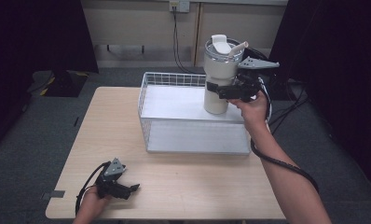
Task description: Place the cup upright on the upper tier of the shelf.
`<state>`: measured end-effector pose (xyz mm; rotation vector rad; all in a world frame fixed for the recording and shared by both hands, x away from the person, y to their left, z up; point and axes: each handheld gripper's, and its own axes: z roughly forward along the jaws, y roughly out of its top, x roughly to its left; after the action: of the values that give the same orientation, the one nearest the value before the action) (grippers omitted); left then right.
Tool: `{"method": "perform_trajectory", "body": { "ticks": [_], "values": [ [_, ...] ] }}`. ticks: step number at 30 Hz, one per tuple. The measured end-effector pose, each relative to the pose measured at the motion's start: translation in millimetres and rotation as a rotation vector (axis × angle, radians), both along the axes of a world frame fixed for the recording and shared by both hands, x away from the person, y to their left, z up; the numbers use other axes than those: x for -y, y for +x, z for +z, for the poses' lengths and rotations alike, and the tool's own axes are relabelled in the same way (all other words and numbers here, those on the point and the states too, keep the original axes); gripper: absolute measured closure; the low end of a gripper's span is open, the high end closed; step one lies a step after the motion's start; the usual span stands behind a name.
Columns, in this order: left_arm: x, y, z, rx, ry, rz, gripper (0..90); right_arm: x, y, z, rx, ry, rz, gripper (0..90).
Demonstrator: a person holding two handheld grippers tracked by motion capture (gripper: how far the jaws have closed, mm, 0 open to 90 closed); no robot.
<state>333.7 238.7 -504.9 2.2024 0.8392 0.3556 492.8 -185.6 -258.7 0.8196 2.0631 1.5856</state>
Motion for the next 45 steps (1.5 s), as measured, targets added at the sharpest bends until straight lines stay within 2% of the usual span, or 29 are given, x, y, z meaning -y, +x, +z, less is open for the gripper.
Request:
{"method": "perform_trajectory", "body": {
  "ticks": [3,6,13,17,28,45],
  "values": [
    [0.0,0.0,-0.1,-0.001,-0.001,0.0,4.9,1.4,2.2,-1.7,0.013,-0.006,-0.016,10.1],
    [0.0,0.0,0.0,-0.001,-0.001,0.0,4.9,3.9,5.7,-3.1,0.002,0.011,-0.02,10.1],
    [0.1,0.0,-0.1,-0.003,-0.003,0.0,4.9,6.5,9.1,-5.4,0.013,0.02,-0.028,10.0],
    [0.1,0.0,-0.1,-0.002,-0.002,0.0,4.9,6.1,8.4,-7.7,0.034,0.023,-0.022,9.9],
    [0.1,0.0,-0.1,-0.002,-0.002,0.0,4.9,9.7,5.0,-11.9,0.052,0.044,-0.018,9.7],
    [0.1,-0.1,-0.1,-0.002,-0.001,0.0,4.9,10.9,2.1,-13.2,0.064,0.008,-0.027,9.4]
  ]
}}
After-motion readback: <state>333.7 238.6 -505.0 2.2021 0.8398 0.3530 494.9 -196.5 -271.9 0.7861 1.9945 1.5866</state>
